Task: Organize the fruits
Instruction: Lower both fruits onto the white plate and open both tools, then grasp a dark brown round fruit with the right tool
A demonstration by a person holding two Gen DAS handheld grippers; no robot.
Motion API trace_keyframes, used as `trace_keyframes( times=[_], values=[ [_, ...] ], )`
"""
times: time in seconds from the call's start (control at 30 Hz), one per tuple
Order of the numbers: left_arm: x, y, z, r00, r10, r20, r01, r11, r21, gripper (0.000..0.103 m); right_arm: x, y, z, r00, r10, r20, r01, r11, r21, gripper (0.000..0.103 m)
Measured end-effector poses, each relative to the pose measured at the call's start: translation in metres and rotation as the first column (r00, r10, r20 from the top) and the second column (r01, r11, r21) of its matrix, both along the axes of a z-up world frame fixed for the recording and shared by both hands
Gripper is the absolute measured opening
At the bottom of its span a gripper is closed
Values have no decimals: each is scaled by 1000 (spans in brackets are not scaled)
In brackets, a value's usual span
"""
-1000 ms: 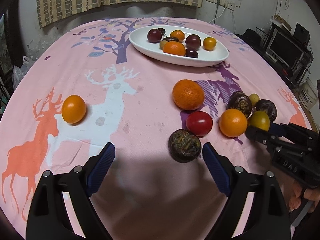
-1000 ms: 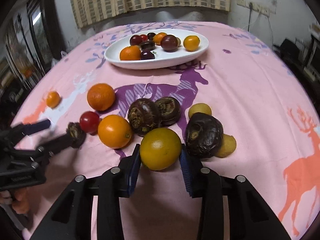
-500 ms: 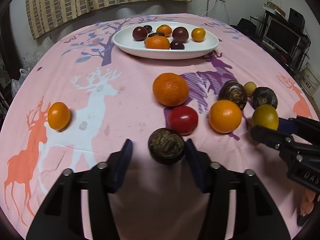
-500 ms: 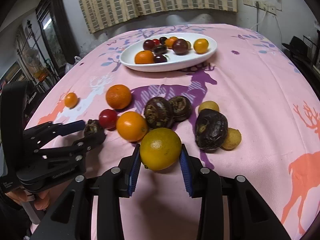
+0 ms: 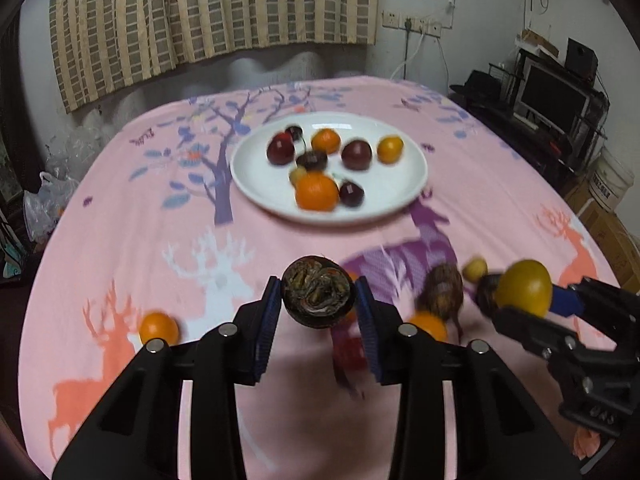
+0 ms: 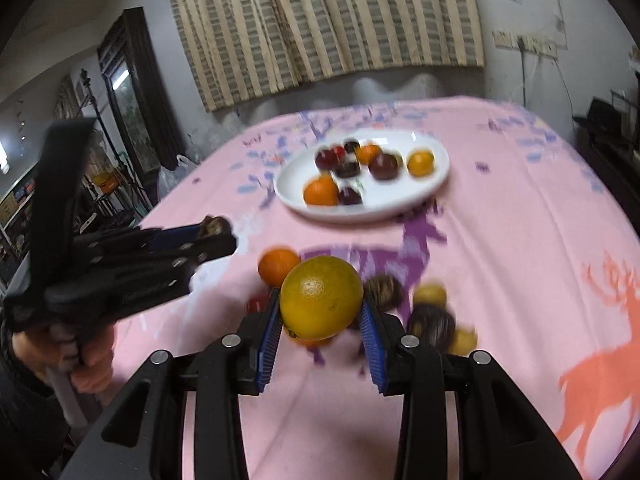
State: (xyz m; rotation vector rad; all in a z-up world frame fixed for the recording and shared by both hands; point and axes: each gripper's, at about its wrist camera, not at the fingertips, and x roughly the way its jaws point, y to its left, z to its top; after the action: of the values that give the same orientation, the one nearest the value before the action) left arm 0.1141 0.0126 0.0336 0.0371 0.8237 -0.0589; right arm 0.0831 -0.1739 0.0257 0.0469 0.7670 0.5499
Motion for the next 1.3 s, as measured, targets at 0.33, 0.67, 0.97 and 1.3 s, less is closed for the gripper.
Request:
trace_keyframes(
  times=[0.33,0.67,0.97,1.3],
  values=[
    [110,22,-12,992,111,-63,-112,993,-20,37,101,28,7,999,-28,20,31,992,-125,38],
    [147,29,-35,980,183,-74,-183,983,2,63,154,52,-31,997,-39,-63,24,976,-215,44],
    [99,23,-14,990,141,-31,-141,990,-3,75,112,23,-12,998,-58,-28,52,983,-178,51],
    [16,20,-21,991,133,-27,-134,990,-36,85,46,-31,-15,989,-146,-10,141,974,-180,55]
  ],
)
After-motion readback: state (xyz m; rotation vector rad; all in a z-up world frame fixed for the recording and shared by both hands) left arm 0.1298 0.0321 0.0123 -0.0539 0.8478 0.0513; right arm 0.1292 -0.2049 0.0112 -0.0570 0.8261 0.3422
